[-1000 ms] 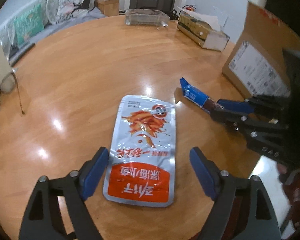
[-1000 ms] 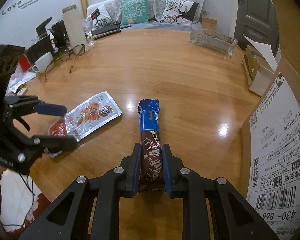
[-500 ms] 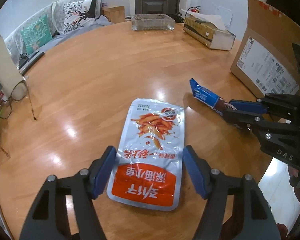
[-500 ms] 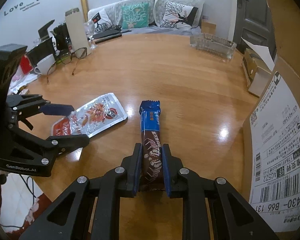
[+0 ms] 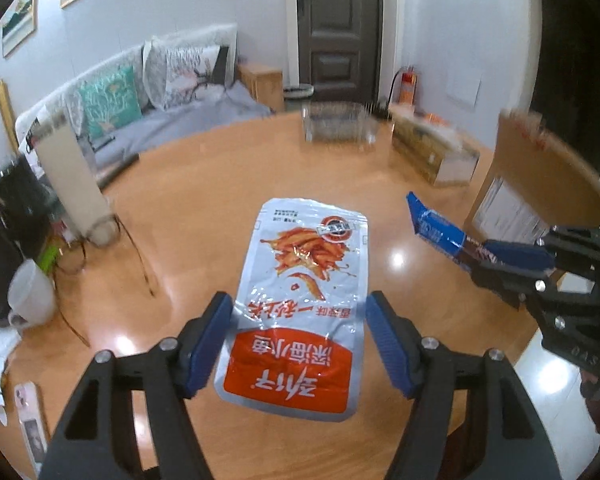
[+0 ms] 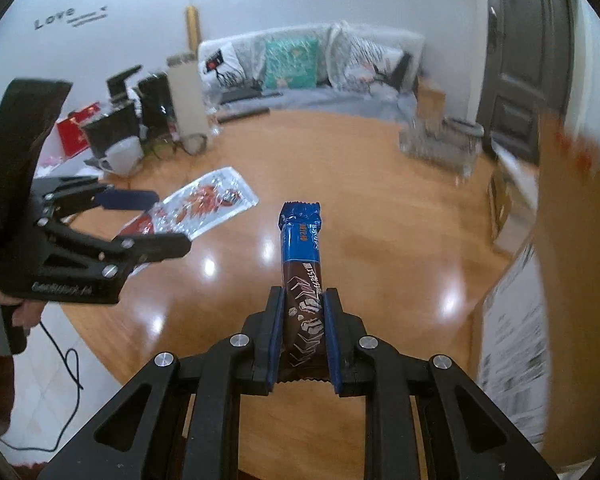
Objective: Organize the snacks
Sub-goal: 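Carry the spicy strip pack and chocolate bar into the box and release both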
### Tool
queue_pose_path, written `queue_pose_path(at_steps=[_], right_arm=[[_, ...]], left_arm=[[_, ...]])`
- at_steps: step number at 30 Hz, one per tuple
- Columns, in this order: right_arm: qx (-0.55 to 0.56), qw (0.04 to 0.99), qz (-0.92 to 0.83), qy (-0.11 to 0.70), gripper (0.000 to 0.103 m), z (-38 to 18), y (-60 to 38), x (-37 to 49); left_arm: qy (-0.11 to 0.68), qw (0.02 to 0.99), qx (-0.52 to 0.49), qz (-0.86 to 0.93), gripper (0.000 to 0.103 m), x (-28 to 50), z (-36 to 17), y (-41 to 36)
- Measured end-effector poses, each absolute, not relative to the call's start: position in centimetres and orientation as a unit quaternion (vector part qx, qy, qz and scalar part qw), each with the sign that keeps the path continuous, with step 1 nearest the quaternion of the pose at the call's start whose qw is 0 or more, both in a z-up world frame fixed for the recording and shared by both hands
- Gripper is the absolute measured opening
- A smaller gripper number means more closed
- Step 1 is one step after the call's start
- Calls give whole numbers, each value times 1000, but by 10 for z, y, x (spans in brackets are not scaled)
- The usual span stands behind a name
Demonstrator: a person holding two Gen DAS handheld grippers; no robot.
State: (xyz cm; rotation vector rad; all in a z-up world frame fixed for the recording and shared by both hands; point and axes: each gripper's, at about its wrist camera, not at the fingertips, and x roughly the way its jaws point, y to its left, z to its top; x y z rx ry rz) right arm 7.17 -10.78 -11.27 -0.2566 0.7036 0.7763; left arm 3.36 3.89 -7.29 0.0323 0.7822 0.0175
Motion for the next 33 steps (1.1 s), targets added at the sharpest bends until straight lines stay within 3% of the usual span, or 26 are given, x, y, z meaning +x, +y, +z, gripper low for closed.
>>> queue_pose_path(at_steps=[10, 17, 24, 33], right_arm=[[-118, 894, 371, 221, 15, -4, -141, 45], [-84, 928, 308, 193, 15, 28, -209, 51], [-44, 943, 246, 221, 15, 14, -275, 68], [-8, 939, 199, 281, 15, -29, -322, 99]], left_arm=[[282, 958, 42, -21, 66, 34, 39, -1], [248, 962, 57, -100, 66, 49, 84, -73], [263, 948, 61, -166, 66, 75, 80, -147], [320, 930, 52, -175, 66, 119, 34, -201]])
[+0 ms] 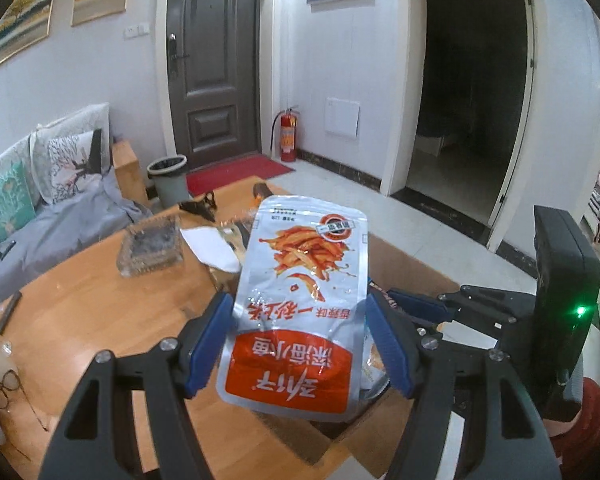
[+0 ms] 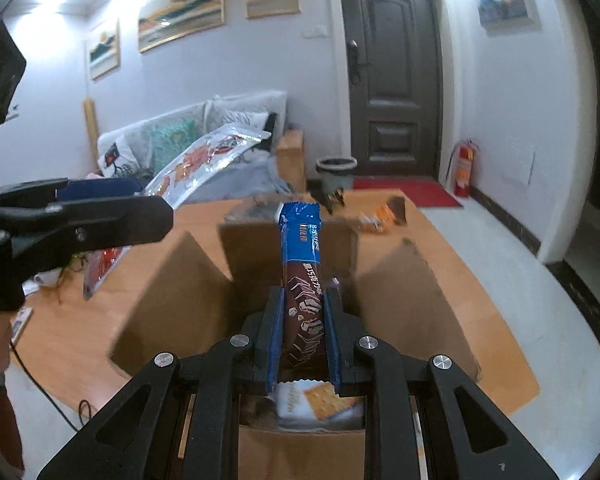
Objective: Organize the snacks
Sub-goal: 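Carry the spicy strip pack and chocolate bar into the box and release both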
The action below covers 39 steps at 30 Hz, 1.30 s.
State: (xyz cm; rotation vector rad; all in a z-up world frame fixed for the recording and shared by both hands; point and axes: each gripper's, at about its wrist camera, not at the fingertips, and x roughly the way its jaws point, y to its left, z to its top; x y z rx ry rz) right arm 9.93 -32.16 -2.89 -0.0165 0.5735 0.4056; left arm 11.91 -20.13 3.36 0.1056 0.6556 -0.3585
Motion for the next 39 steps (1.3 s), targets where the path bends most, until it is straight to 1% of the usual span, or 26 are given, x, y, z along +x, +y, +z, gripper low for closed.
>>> queue_pose_path(at_steps=[5, 12, 22, 24, 28, 31, 33, 35, 39], right_arm=[[-3, 930, 192, 312, 15, -52, -330, 117], [8, 921, 194, 339, 15, -72, -339, 133], [-2, 918, 195, 346, 15, -72, -333, 133], [-2, 917, 196, 346, 15, -72, -334, 131], [-2, 917, 196, 346, 15, -71, -334, 130], [-2, 917, 196, 346, 16, -71, -334, 129], [-1, 917, 198, 347, 18, -69, -333, 127], [0, 917, 200, 345, 24, -66, -332, 124], [-3, 918, 203, 340, 25, -59, -329, 120]], left_arm=[[346, 921, 52, -172, 66, 136, 7, -218], [373, 911, 57, -169, 66, 153, -10, -227], [414, 890, 50, -183, 67, 172, -24, -227], [415, 890, 49, -185, 70, 174, -25, -225], [410, 892, 49, -184, 72, 172, -23, -221], [400, 897, 51, -181, 78, 166, -19, -218], [390, 901, 50, -182, 80, 160, -14, -215], [382, 904, 47, -183, 81, 155, -9, -210], [359, 915, 47, -179, 83, 143, 5, -200]])
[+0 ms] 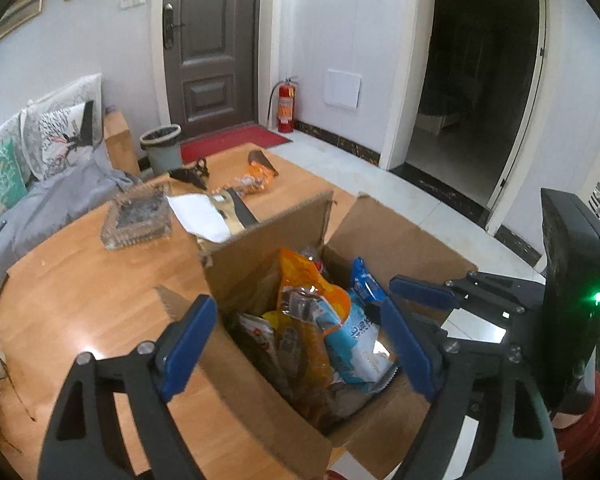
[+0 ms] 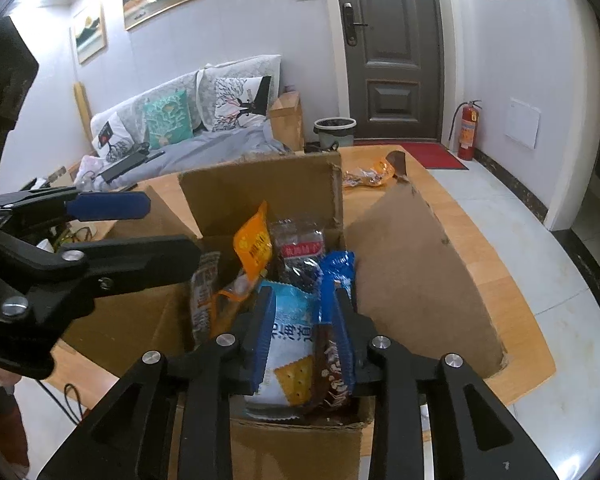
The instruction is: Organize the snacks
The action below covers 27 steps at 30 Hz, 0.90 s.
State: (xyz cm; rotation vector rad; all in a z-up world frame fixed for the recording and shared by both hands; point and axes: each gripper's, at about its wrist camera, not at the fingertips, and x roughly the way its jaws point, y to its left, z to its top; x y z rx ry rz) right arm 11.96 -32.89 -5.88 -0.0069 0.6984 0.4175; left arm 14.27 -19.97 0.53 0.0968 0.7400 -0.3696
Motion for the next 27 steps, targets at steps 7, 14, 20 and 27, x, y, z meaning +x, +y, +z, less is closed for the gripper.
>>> queue_pose_path(at_steps=[7, 14, 20, 27], right_arm=[[-11, 925, 224, 307, 36, -32, -319, 104], [-14, 936, 243, 256, 52, -1, -305, 81], [-30, 943, 259, 205, 67, 18, -287, 59], [-39, 945, 278, 167, 86, 17, -273, 45]], left_arm=[[303, 938, 45, -164, 93, 107, 38, -173], [237, 961, 43, -134, 102, 66, 66, -143], [197, 975, 9, -102, 102, 37, 72, -110], [190, 981, -14, -48, 102, 25, 50, -76]])
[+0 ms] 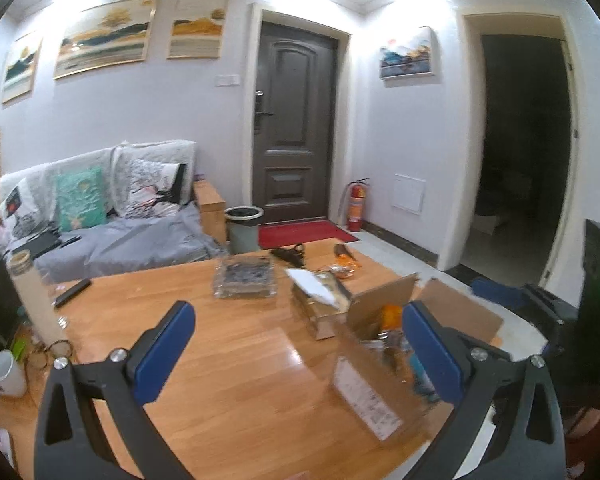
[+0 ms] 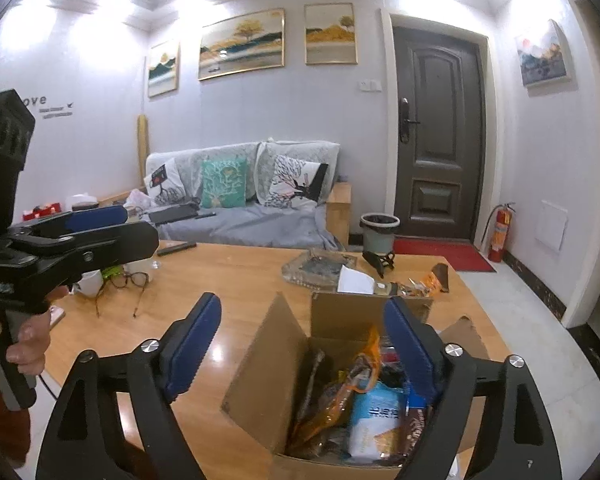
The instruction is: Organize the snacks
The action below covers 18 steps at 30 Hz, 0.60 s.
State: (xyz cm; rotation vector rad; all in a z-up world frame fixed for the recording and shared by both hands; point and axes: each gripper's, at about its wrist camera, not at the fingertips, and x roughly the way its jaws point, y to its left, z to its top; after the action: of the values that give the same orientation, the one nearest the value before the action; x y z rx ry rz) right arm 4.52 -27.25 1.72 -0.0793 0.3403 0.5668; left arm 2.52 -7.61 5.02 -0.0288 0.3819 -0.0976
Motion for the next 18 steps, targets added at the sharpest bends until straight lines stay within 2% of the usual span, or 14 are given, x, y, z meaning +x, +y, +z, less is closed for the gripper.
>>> queue_pose_path(at_steps=[2, 5, 18], right_arm=[[-42, 945, 280, 163, 95, 12, -270, 45], [-37, 946, 284, 153, 103, 3, -269, 41], [-40, 945, 293, 144, 103, -12, -271, 40]], left_arm=[[196, 980, -19, -40, 102, 26, 42, -71], [203, 979, -23, -24, 102, 28, 28, -64], [216, 976, -28, -5, 102, 38, 15, -63]])
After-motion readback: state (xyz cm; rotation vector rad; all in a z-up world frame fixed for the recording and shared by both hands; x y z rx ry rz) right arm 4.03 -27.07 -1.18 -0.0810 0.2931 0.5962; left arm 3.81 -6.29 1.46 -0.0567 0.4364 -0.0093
